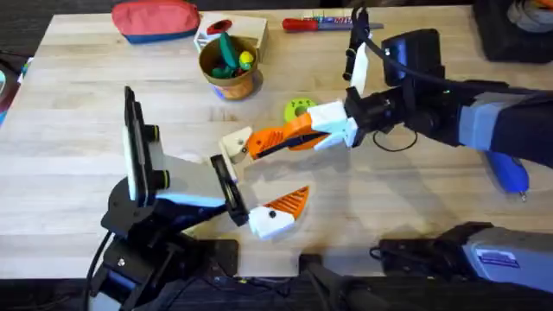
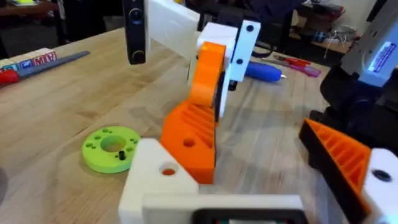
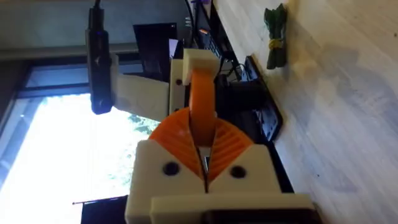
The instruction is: Pick up the gripper from the table and insert it into the empty holder that is missing its gripper. Then pick up a screw, insert it into the mounting hole, and use the screwdriver to tighten it. Finally, clean up the table by picking up the vegetable and placing it into the bucket.
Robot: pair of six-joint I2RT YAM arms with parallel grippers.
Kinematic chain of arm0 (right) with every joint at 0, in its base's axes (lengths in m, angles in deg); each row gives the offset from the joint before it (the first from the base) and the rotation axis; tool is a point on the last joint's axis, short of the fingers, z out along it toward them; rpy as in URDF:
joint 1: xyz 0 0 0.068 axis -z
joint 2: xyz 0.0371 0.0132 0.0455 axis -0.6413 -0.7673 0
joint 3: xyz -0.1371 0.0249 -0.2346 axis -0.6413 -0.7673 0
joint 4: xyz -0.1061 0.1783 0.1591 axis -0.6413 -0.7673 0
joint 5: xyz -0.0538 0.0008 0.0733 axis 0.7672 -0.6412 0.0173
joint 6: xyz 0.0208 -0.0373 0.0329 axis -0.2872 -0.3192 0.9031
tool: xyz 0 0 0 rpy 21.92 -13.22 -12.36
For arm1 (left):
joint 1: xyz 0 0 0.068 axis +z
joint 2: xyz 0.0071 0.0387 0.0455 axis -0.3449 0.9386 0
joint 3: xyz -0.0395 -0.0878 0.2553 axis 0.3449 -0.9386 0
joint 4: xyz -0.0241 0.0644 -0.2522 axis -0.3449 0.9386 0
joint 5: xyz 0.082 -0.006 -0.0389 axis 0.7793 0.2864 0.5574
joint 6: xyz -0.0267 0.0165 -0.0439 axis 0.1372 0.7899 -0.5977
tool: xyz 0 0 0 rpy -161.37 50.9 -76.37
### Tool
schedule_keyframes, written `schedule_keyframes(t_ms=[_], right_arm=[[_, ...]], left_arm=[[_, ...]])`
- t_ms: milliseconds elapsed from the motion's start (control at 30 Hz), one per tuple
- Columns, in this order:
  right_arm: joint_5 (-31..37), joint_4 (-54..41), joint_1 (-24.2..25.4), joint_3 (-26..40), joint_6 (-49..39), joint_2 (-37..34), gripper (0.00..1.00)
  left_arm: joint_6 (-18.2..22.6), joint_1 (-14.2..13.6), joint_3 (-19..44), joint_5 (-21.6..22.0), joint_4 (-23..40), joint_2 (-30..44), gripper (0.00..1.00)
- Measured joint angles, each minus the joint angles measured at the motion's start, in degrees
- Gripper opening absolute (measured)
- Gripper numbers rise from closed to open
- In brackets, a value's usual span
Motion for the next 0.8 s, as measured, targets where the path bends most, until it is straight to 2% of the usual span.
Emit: schedule_keyframes(t_ms=[400, 533, 800], right_arm=[[4.94, 2.59, -3.55, 0.00, 2.93, 0.00, 0.004], [6.73, 7.87, -4.78, 0.00, 5.57, -0.88, 0.004], [5.95, 18.93, -6.60, 0.02, 11.61, -8.17, 0.004]], left_arm=[[-0.09, 0.00, 0.00, 0.75, 0.02, 0.00, 0.987], [-0.04, 0.17, 0.02, 1.50, -0.04, 0.00, 0.987], [-1.43, 0.32, 0.00, 2.01, 0.10, 0.07, 0.986]])
